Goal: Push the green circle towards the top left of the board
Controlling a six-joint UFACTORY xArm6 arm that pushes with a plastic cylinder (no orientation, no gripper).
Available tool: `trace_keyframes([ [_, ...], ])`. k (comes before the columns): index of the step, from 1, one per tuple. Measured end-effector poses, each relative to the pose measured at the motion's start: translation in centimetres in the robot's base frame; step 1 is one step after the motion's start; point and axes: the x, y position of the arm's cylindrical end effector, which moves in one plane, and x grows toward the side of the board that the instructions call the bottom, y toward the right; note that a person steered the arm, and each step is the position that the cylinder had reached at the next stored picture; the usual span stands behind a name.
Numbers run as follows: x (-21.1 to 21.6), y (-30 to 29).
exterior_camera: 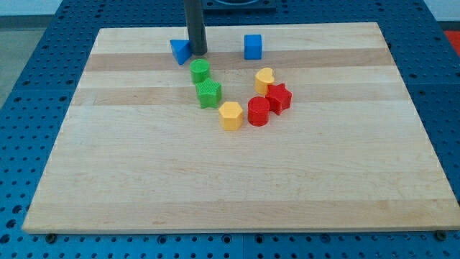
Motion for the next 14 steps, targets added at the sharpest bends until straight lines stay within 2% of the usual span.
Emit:
trace_keyframes([
  [4, -0.2, -9.3],
  [6, 0.2, -10.5],
  [7, 3.1, -7.2],
  [8, 7.1, -6.8],
  [9, 7.2, -9.5],
  [14, 3.1, -12.7],
])
